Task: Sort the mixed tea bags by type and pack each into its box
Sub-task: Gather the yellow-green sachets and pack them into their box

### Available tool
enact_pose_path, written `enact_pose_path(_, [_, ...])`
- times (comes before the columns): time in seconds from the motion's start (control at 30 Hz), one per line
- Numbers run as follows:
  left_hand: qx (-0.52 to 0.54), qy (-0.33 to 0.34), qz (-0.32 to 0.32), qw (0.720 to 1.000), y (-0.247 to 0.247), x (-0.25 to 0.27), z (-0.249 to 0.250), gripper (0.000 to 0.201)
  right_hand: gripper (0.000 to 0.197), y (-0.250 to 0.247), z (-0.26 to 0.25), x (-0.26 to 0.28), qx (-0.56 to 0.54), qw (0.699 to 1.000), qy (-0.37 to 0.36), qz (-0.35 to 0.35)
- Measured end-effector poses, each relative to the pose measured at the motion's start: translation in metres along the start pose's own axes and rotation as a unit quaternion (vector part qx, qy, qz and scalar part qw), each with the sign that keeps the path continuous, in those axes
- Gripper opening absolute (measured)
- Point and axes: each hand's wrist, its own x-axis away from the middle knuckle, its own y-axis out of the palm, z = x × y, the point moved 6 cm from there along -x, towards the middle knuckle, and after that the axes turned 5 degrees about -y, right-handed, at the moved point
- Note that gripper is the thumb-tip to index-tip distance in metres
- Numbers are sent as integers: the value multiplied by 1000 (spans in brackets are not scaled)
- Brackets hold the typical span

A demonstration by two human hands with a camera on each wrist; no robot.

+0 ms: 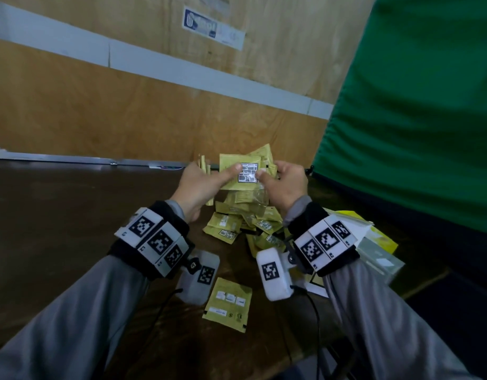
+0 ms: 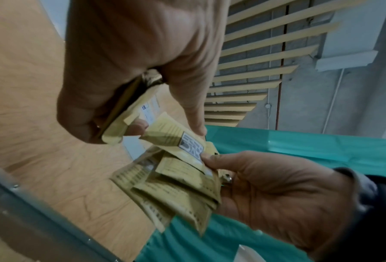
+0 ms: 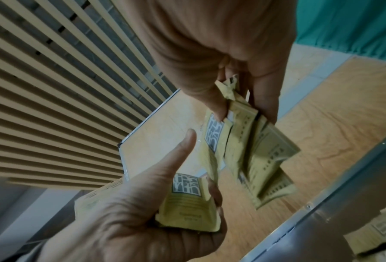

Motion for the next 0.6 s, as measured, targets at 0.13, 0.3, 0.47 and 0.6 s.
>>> enact_pose_path(0.13, [26,29,24,999,0,3,1,71,18,5,7,1,-56,998,16,3])
enact_pose_path(0.3, [82,4,76,994,0,8,-4,66,17,13,9,8,-87,996,-9,-13])
enact_pose_path(0.47, [170,-57,45,983,2,5,-6,86,8,13,29,3,-86,996,20,3])
enact_pose_path(0.6, [210,-25,39,977,-5,5,4,33,3,12,45,-1,-106,992,65,13])
